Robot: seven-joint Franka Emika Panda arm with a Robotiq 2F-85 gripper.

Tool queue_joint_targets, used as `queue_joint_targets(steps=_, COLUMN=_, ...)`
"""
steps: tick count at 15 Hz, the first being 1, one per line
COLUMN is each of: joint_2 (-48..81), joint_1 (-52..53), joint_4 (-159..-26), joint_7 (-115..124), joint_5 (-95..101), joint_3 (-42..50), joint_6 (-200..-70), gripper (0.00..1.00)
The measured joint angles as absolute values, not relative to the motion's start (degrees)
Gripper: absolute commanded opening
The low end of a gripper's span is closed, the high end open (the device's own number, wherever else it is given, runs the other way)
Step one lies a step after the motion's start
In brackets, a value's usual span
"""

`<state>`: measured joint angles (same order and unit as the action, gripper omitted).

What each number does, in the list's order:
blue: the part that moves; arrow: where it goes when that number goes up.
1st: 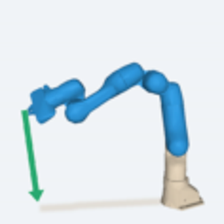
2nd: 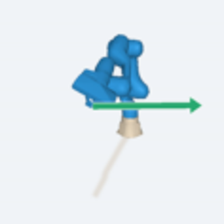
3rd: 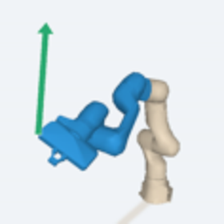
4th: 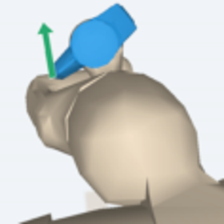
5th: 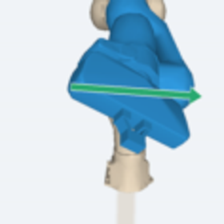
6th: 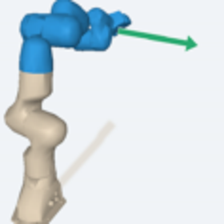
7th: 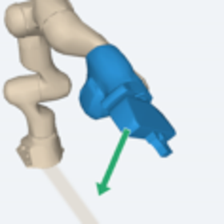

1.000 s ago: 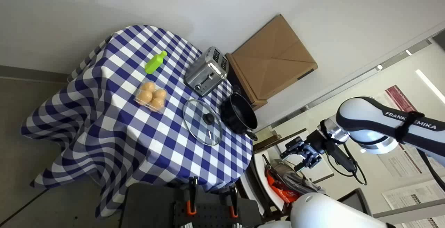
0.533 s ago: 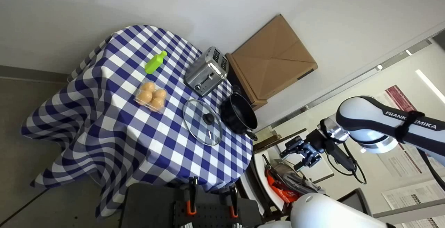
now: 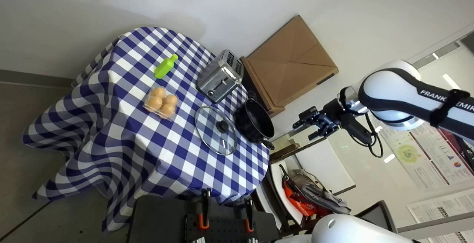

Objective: Push down the switch on the toaster

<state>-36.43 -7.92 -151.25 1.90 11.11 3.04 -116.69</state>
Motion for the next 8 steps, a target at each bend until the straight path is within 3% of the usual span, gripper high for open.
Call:
queue_joint_targets(steps=2, joint_2=-33.78, joint_1=-6.06, joint_4=-147.94, joint_7=4.72, joint_5=10.53, joint_3=0.54, joint_6=-120.33, gripper=0.97)
queue_joint_targets(steps=3, joint_2=-31.71, joint_1=-5.55, joint_4=-146.08, joint_7=6.14, joint_5=10.53, joint_3=-0.56, joint_6=-122.54, gripper=0.74)
queue_joint_targets(steps=5, joint_2=-26.83, joint_1=-5.34, joint_4=-142.31, joint_7=8.48, joint_5=10.74, joint_3=-2.31, joint_6=-126.49, gripper=0.69)
queue_joint_targets(steps=8, joint_2=-18.51, joint_1=-5.36, joint_4=-136.43, joint_7=11.12, joint_5=11.8, joint_3=-3.73, joint_6=-130.63, gripper=0.47)
